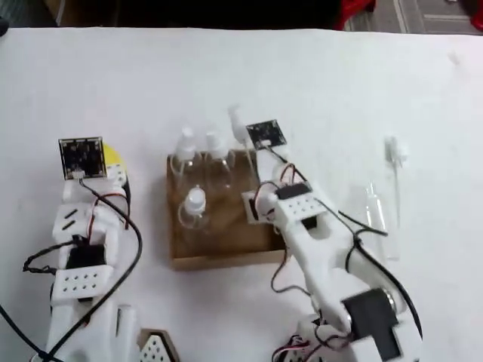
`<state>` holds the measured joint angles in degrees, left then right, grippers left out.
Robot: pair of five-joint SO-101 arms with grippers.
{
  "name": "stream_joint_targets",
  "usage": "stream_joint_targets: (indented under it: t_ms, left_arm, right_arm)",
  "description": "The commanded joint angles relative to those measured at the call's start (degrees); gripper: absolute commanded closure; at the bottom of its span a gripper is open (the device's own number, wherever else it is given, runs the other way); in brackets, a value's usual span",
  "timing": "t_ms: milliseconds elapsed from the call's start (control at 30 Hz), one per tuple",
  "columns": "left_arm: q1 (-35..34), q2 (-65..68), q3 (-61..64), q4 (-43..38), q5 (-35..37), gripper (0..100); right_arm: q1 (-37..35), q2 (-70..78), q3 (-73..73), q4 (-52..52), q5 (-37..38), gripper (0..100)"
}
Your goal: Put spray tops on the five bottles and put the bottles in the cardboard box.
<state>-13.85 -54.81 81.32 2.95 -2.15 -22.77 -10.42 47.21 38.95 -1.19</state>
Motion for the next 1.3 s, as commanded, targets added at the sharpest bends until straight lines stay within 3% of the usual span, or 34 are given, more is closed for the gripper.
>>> stream_joint_targets:
  t_ms: [0,900,1067,1267]
  left_arm:
    - [0.5,0.0,-0.5,-1.2,-0.5,98]
    - [0.3,0.0,-0.5,-1.2,-0.5,98]
    - [0.3,0.0,-0.5,-1.2,-0.5,98]
    - [0.2,0.0,-0.5,-1.2,-0.5,98]
  right_arm:
    - [1.4,-5.9,2.7,-1.1,-0.6,98.3]
    - [-0.7,-26.5,7.6,0.7,2.3,98.3]
    - [-0.7,-30.9,0.0,6.5,4.9,98.1]
    - [-0.7,-21.9,-17.1,15.2,4.5,98.0]
